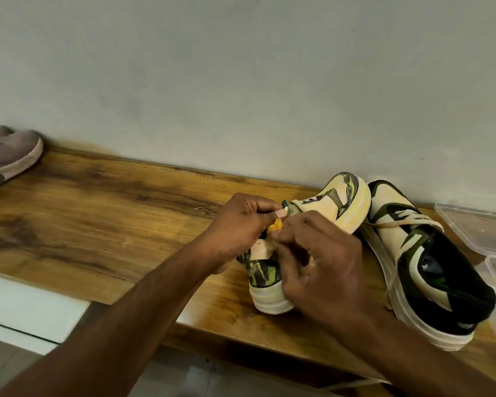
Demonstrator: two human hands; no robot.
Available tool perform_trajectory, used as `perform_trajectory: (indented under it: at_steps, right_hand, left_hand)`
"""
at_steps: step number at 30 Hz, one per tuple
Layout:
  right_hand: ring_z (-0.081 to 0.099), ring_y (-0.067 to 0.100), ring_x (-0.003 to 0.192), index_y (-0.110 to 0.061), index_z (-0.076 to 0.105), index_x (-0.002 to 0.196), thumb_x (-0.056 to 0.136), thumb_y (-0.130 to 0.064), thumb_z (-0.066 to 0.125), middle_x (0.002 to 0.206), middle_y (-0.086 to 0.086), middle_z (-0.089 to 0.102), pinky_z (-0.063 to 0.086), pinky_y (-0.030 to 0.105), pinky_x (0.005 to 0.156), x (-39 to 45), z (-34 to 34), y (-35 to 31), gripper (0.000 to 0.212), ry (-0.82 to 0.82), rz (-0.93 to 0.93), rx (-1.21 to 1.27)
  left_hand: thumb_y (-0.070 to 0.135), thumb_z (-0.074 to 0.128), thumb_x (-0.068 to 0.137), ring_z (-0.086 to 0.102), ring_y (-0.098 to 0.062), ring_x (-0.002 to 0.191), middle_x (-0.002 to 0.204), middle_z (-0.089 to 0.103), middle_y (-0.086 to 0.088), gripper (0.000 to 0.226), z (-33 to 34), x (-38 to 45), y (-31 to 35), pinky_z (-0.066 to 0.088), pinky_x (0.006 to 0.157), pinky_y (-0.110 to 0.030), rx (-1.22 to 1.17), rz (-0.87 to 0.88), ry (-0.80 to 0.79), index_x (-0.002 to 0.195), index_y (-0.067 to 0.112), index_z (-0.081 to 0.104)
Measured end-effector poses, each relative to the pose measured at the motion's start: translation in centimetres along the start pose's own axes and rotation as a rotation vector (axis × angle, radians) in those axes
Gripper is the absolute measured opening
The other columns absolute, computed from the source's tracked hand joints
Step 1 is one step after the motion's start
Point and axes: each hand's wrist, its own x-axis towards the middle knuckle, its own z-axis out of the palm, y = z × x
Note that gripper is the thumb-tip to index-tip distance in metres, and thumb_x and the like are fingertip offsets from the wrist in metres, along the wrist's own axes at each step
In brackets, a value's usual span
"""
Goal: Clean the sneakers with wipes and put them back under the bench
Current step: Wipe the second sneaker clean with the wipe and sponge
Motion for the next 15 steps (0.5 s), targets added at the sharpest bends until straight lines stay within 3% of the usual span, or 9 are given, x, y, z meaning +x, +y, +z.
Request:
perform_trajectory:
  at_steps: [4,6,10,12,15]
  right_hand:
    - [0.061,0.019,0.078,-0.004,0.074,0.088,0.088,-0.002,0.077,0.092,0.007,0.065,0.050,0.032,0.064,-1.1,0.9,-1.4,0.003,-0.131,-0.130,0.031]
    - [0.061,0.019,0.081,-0.004,0.075,0.090,0.090,-0.004,0.077,0.094,0.008,0.065,0.051,0.033,0.065,-1.1,0.5,-0.9,0.002,-0.180,-0.164,-0.003]
    - [0.064,0.012,0.081,-0.006,0.078,0.091,0.082,0.001,0.083,0.093,0.003,0.069,0.055,0.026,0.070,0.6,-1.6,1.8,0.013,-0.019,0.016,-0.040]
    - [0.065,0.010,0.081,-0.007,0.079,0.094,0.081,0.000,0.084,0.093,0.002,0.071,0.057,0.027,0.069,0.8,-1.7,1.7,0.015,0.015,0.075,0.004]
    - [0.067,0.015,0.084,-0.003,0.078,0.092,0.083,0.001,0.081,0.095,0.006,0.070,0.056,0.028,0.069,-0.3,0.1,-0.3,0.010,-0.011,-0.038,0.032]
  left_hand:
    - [0.005,0.060,0.103,0.045,0.002,0.045,0.054,0.058,0.011,0.028,0.2,-0.2,0.1,0.037,0.046,-0.014,-0.040,-0.034,-0.011,0.078,0.007,0.071]
    - [0.006,0.060,0.103,0.047,0.000,0.045,0.055,0.060,0.008,0.029,0.1,-0.3,0.2,0.038,0.047,-0.013,-0.047,-0.036,-0.029,0.078,0.009,0.073]
    - [0.006,0.064,0.101,0.055,-0.022,0.073,0.082,0.069,-0.015,0.020,0.1,-0.1,0.2,0.046,0.067,-0.028,-0.067,-0.033,-0.008,0.090,0.004,0.080]
    - [0.005,0.064,0.101,0.055,-0.020,0.068,0.079,0.069,-0.013,0.021,0.4,-0.2,0.1,0.045,0.065,-0.026,-0.066,-0.032,0.004,0.088,0.006,0.081]
    - [0.003,0.065,0.099,0.060,-0.006,0.060,0.071,0.072,0.000,0.020,0.7,-0.4,0.2,0.047,0.057,-0.018,-0.071,-0.019,0.007,0.085,0.007,0.079]
